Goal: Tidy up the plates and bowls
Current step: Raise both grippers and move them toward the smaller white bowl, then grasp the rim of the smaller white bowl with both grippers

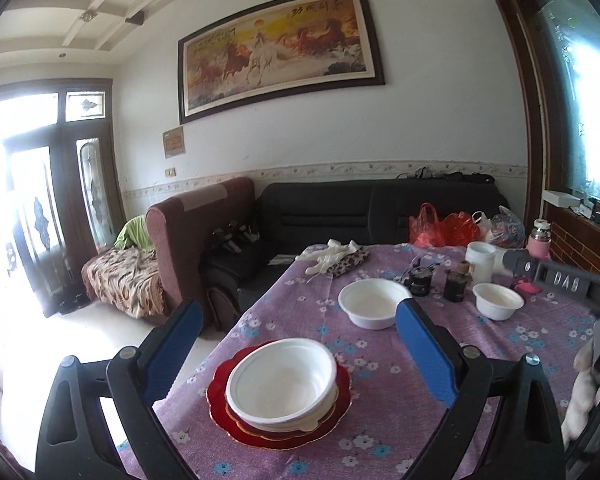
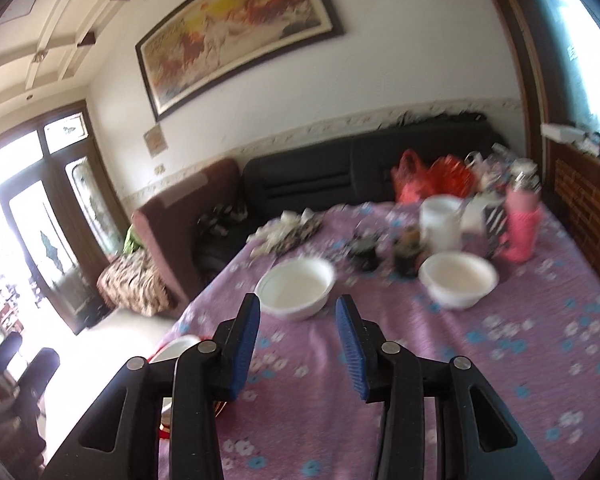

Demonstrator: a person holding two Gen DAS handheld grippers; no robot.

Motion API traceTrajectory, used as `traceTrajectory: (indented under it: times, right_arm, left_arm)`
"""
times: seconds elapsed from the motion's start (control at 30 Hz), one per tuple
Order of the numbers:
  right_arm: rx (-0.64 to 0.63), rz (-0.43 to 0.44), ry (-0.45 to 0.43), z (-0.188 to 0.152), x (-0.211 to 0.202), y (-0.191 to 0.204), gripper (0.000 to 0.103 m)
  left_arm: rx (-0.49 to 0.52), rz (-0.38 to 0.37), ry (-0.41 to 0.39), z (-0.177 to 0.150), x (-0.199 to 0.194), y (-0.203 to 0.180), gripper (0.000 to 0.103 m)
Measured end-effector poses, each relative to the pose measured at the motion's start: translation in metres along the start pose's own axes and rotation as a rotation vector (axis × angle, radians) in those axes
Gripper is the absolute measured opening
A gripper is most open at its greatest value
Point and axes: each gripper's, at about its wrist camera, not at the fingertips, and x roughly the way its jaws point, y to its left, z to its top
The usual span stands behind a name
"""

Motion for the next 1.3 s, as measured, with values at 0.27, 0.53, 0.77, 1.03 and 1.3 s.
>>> traceTrajectory:
  times: [0.27,0.53,0.77,1.03,1.3]
  right_arm:
    - [-0.003,-0.085,-0.128,0.057,-0.052,-0.022,0.055]
    - [-0.077,-0.187,-0.185,0.108,-0.079,-0.018,0.056]
    - [-0.143,-0.307,-0.23,0.17,-0.094,-0.014,0.06]
    - [-0.197,-0.413,-0.245,0.237,-0.08,-0.008,0.069]
    - [-0.164,-0.33,-0.057,0.222,0.033,-0.012,0.071]
  left_arm:
    - [0.045,-0.018,-0.065,0.027,-0.011,-0.021,0.098]
    - [0.094,-0.018,-0.098,0.064,-0.003,-0.027,0.098]
    - [0.026,-0.125,-0.039,0.134,0.021,-0.002,0.098]
    - [0.021,-0.112,0.083,0.191,0.103,-0.001,0.099]
    - [-0.108,-0.154,0.35,0.142,0.24,-0.005,0.099]
